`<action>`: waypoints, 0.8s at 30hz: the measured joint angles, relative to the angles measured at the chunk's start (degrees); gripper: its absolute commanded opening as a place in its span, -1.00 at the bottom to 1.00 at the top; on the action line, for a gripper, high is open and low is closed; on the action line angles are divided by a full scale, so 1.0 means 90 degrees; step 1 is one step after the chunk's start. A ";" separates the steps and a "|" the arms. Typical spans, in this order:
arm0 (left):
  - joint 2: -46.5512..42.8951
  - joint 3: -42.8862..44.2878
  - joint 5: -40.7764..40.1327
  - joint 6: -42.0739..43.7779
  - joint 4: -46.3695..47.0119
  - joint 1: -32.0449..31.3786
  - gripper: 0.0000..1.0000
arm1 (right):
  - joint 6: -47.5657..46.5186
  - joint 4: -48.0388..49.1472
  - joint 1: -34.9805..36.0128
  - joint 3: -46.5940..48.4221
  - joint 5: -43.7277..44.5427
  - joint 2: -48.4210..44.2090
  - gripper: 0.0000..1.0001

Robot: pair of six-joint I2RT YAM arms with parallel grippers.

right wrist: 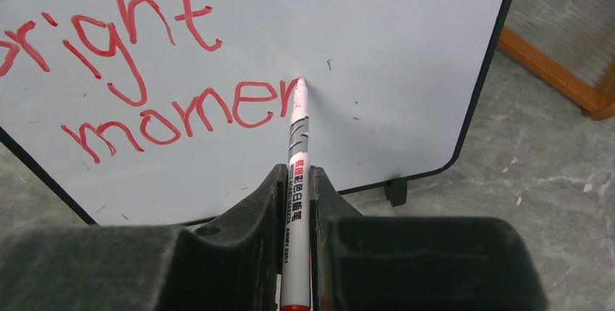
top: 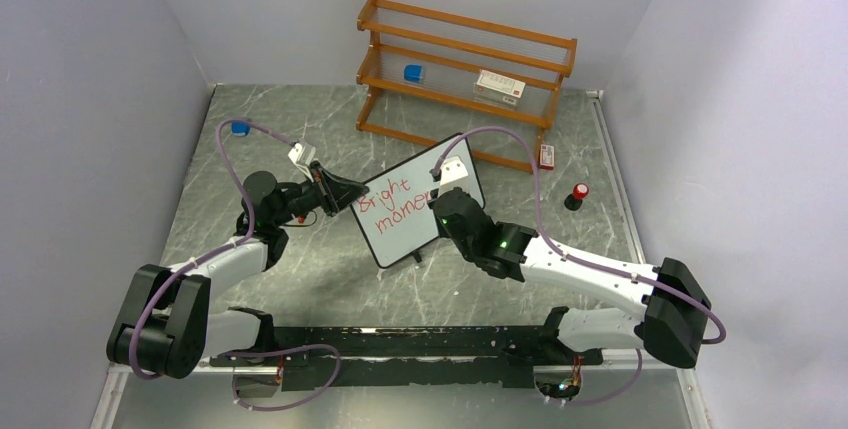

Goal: Write a sentence on the whiteboard

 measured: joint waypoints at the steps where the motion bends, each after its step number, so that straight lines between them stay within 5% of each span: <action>1: 0.0000 0.0000 0.0000 0.0000 0.0000 0.0000 -0.90 | 0.0015 -0.0010 -0.0007 0.0000 0.0007 0.0000 -1.00; 24: 0.0000 0.0032 -0.0005 0.0002 -0.0051 0.0000 -0.90 | 0.0257 -0.0440 -0.0036 -0.0124 -0.0085 -0.0027 -1.00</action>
